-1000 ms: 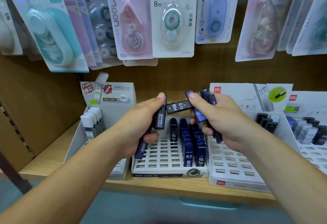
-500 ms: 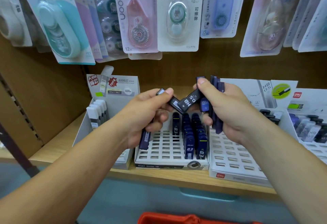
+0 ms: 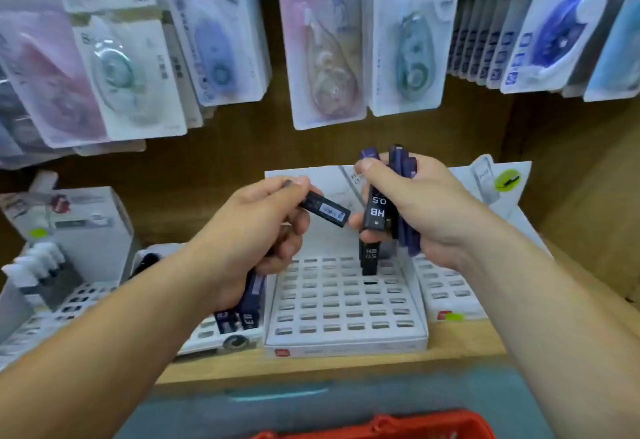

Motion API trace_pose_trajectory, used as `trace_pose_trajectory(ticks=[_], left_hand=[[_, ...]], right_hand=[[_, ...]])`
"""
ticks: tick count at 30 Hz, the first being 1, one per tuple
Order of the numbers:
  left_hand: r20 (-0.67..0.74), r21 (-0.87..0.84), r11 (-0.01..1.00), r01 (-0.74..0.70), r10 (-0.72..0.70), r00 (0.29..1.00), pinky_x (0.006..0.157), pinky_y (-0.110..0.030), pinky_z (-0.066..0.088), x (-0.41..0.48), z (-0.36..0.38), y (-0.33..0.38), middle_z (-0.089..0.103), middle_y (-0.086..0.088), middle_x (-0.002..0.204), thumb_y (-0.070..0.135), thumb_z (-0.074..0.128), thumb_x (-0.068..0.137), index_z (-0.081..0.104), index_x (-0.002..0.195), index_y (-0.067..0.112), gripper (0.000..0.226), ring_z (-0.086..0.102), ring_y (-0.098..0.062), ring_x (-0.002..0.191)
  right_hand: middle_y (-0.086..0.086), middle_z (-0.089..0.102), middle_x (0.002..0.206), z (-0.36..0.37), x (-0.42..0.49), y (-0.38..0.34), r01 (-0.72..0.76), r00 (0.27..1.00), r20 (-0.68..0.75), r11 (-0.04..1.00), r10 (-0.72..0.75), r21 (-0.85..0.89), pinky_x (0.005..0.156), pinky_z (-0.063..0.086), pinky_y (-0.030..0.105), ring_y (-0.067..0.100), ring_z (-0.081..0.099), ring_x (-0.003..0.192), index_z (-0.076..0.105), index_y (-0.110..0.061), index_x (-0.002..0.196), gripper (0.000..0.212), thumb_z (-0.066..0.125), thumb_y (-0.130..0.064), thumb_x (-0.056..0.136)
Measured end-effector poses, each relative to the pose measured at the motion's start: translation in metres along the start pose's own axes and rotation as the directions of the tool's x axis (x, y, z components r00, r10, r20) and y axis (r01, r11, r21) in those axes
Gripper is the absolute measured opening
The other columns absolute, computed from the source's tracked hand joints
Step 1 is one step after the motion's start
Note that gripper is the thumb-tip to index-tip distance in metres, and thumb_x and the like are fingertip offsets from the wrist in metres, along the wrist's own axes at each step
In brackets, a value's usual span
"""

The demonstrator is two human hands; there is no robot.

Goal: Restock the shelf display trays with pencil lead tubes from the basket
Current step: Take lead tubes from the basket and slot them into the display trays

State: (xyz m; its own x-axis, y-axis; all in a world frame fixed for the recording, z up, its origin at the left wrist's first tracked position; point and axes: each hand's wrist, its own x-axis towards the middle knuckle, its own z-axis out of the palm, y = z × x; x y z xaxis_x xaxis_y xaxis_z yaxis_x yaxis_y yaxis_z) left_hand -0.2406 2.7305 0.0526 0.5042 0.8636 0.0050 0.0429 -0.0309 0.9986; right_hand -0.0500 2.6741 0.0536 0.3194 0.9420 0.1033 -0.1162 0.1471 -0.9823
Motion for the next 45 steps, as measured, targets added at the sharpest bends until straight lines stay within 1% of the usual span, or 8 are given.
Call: trace_pose_trajectory(ticks=[3, 8, 13, 17, 24, 29, 38, 45], left_hand=[[0.007, 0.039, 0.999, -0.011, 0.011, 1.0, 0.04, -0.017, 0.016, 0.015, 0.037, 0.004, 0.054, -0.006, 0.077, 0.023, 0.056, 0.102, 0.076, 0.102, 0.013, 0.022, 0.039, -0.014, 0.051], [0.047, 0.166, 0.985, -0.041, 0.034, 0.998, 0.038, -0.019, 0.023, 0.031, 0.094, 0.007, 0.059, -0.011, 0.08, 0.02, 0.057, 0.105, 0.075, 0.107, 0.014, 0.019, 0.041, -0.014, 0.051], [0.069, 0.638, 0.733, -0.235, 0.25, 0.966, 0.061, -0.023, 0.054, 0.048, 0.126, 0.009, 0.075, 0.003, 0.081, 0.033, 0.083, 0.086, 0.07, 0.103, 0.032, 0.021, 0.067, -0.012, 0.066], [0.126, 0.633, 0.732, -0.252, 0.223, 0.967, 0.062, -0.019, 0.055, 0.061, 0.147, 0.012, 0.077, 0.006, 0.073, 0.026, 0.092, 0.076, 0.077, 0.088, 0.021, 0.019, 0.071, -0.005, 0.066], [0.171, 0.722, 0.626, -0.293, 0.249, 0.953, 0.073, -0.023, 0.061, 0.077, 0.172, -0.009, 0.077, 0.011, 0.078, 0.019, 0.088, 0.082, 0.08, 0.091, 0.027, 0.014, 0.073, -0.006, 0.073], [0.228, 0.759, 0.555, -0.341, 0.264, 0.937, 0.058, -0.006, 0.045, 0.077, 0.18, -0.016, 0.072, 0.022, 0.071, 0.019, 0.086, 0.084, 0.08, 0.091, 0.028, 0.013, 0.061, 0.01, 0.063], [0.28, 0.782, 0.494, -0.38, 0.265, 0.923, 0.053, -0.005, 0.041, 0.07, 0.179, -0.015, 0.061, 0.035, 0.06, 0.014, 0.083, 0.086, 0.077, 0.087, 0.024, 0.012, 0.059, 0.01, 0.058], [0.289, 0.819, 0.428, -0.383, 0.27, 0.919, 0.051, -0.007, 0.04, 0.065, 0.173, -0.015, 0.066, 0.018, 0.063, 0.014, 0.083, 0.085, 0.074, 0.081, 0.026, 0.015, 0.058, 0.006, 0.056]], right_hand=[[0.008, 0.058, 0.073, -0.039, 0.0, -0.006, 0.015, 0.999, -0.032, 0.999, -0.013, 0.048, 0.047, 0.046, 0.029, 0.023, 0.064, 0.051, 0.058, -0.012, 0.104, 0.013, 0.067, -0.021, 0.1], [0.005, 0.063, 0.074, -0.109, -0.001, -0.003, 0.057, 0.975, -0.205, 0.989, -0.085, -0.137, 0.044, 0.036, 0.027, 0.022, 0.055, 0.055, 0.064, -0.014, 0.105, 0.011, 0.069, -0.022, 0.098], [0.005, 0.056, 0.071, -0.149, -0.005, 0.015, -0.002, 0.97, -0.242, 0.998, -0.014, -0.068, 0.043, 0.035, 0.026, 0.022, 0.049, 0.053, 0.063, -0.019, 0.091, 0.016, 0.071, -0.031, 0.098], [0.005, 0.055, 0.071, -0.165, -0.007, 0.023, -0.05, 0.982, -0.185, 0.998, 0.046, -0.022, 0.042, 0.036, 0.025, 0.02, 0.055, 0.047, 0.059, -0.019, 0.09, 0.018, 0.066, -0.032, 0.102], [0.007, 0.057, 0.071, -0.178, -0.013, 0.041, -0.068, 0.976, -0.205, 0.998, 0.069, 0.01, 0.042, 0.037, 0.025, 0.022, 0.059, 0.049, 0.063, -0.019, 0.099, 0.018, 0.07, -0.035, 0.098], [0.006, 0.058, 0.074, -0.186, -0.016, 0.045, -0.094, 0.968, -0.226, 0.992, 0.111, 0.086, 0.041, 0.036, 0.025, 0.019, 0.054, 0.051, 0.067, -0.019, 0.096, 0.017, 0.077, -0.032, 0.093], [0.007, 0.066, 0.07, -0.192, -0.027, 0.039, -0.159, 0.975, -0.129, 0.973, 0.182, 0.169, 0.04, 0.038, 0.024, 0.02, 0.062, 0.055, 0.068, -0.022, 0.104, 0.024, 0.077, -0.04, 0.091], [0.008, 0.065, 0.071, -0.191, -0.027, 0.038, -0.226, 0.967, -0.087, 0.965, 0.239, 0.134, 0.041, 0.038, 0.024, 0.022, 0.062, 0.056, 0.066, -0.019, 0.103, 0.028, 0.078, -0.039, 0.089]])
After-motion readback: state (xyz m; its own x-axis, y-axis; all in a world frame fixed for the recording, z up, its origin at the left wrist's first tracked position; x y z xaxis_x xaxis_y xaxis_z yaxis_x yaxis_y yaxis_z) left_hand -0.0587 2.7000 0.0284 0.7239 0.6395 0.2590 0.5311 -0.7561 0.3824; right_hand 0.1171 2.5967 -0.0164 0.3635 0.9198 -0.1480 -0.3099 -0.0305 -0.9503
